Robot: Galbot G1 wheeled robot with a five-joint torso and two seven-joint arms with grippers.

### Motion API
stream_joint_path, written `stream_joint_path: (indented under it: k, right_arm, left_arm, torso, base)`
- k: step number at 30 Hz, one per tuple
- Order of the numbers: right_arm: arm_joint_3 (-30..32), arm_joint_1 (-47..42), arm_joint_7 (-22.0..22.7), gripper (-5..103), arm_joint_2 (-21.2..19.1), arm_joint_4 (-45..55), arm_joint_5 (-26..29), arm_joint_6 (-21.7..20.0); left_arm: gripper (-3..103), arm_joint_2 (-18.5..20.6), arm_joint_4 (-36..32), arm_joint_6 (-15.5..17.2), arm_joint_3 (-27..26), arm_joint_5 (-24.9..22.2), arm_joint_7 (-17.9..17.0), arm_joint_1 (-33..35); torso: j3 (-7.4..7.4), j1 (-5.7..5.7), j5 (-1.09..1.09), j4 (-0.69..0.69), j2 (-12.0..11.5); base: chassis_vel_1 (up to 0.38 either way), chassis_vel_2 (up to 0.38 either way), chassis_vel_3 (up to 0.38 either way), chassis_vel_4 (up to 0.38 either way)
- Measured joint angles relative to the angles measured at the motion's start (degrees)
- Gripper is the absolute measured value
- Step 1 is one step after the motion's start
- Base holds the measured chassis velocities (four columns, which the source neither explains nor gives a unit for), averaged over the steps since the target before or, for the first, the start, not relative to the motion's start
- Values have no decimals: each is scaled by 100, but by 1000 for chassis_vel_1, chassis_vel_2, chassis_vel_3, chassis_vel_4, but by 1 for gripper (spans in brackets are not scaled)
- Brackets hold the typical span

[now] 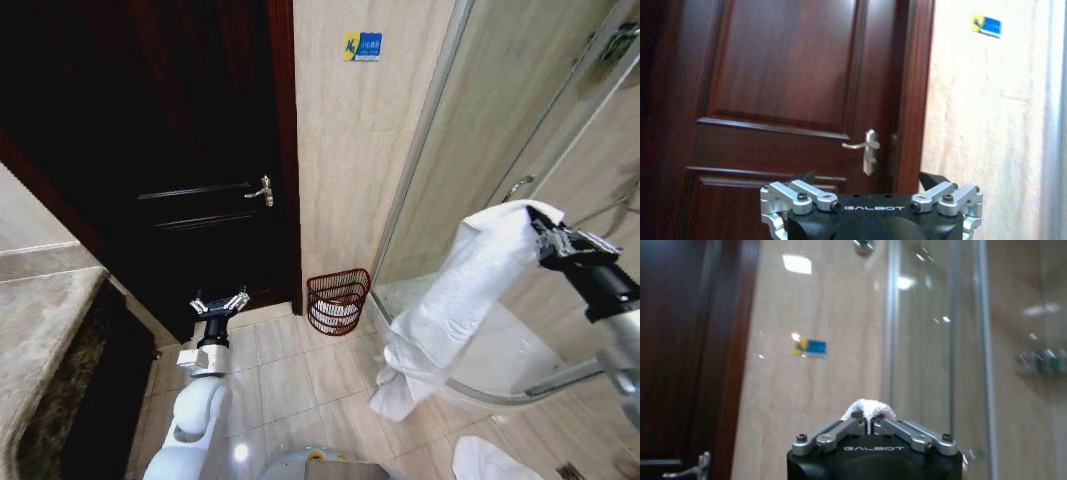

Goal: Discard the used towel into the hamper.

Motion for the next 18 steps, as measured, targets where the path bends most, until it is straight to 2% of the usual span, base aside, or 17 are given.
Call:
stream_joint_path:
  k: [2,3,5,6,8,12,13,15,17,18]
  right_arm:
    - [-103,233,38,1,-399,0,161,8]
    - [-103,233,38,1,-399,0,161,8]
    - [-560,923,49,1,-951,-324,297,44]
    - [-560,923,49,1,-951,-324,297,44]
    - [-1170,1764,37,1,-1245,-896,330,72]
    - [-1865,2666,-4,1,-1316,-1625,256,142]
    - [-1865,2666,-4,1,-1316,-1625,256,142]
    - [-2471,3439,35,1,-1216,-2023,177,178]
    - [-3066,4129,188,1,-1057,-2235,140,201]
    - [-3066,4129,188,1,-1057,-2235,140,201]
  left_arm:
    - [100,27,-22,2,-20,3,-25,112]
    - [100,27,-22,2,-20,3,-25,112]
    - [100,-88,-24,-92,-134,75,-107,356]
    - [100,-88,-24,-92,-134,75,-107,356]
    - [100,-336,7,-217,-213,284,-235,607]
    - [100,-599,-6,-312,-232,507,-311,780]
    - [100,-599,-6,-312,-232,507,-311,780]
    - [100,-753,-130,-324,-232,636,-385,836]
    - [100,-836,-232,-291,-234,701,-442,848]
    - [100,-836,-232,-291,-234,701,-442,848]
  torso:
    - [0,0,-1,3,0]
    - [0,0,-1,3,0]
    - [0,-1,-4,6,0]
    - [0,-1,-4,6,0]
    - [0,0,0,9,0]
    - [1,0,3,5,0]
    - [1,0,3,5,0]
    - [0,0,3,2,0]
    - [0,0,0,5,0]
    - [0,0,0,5,0]
  base:
    - [0,0,0,0]
    - [0,0,0,0]
    - [0,0,0,0]
    - [0,0,0,0]
    - [0,0,0,0]
    - [0,0,0,0]
    - [0,0,0,0]
    - [0,0,0,0]
    - [0,0,0,0]
    - [0,0,0,0]
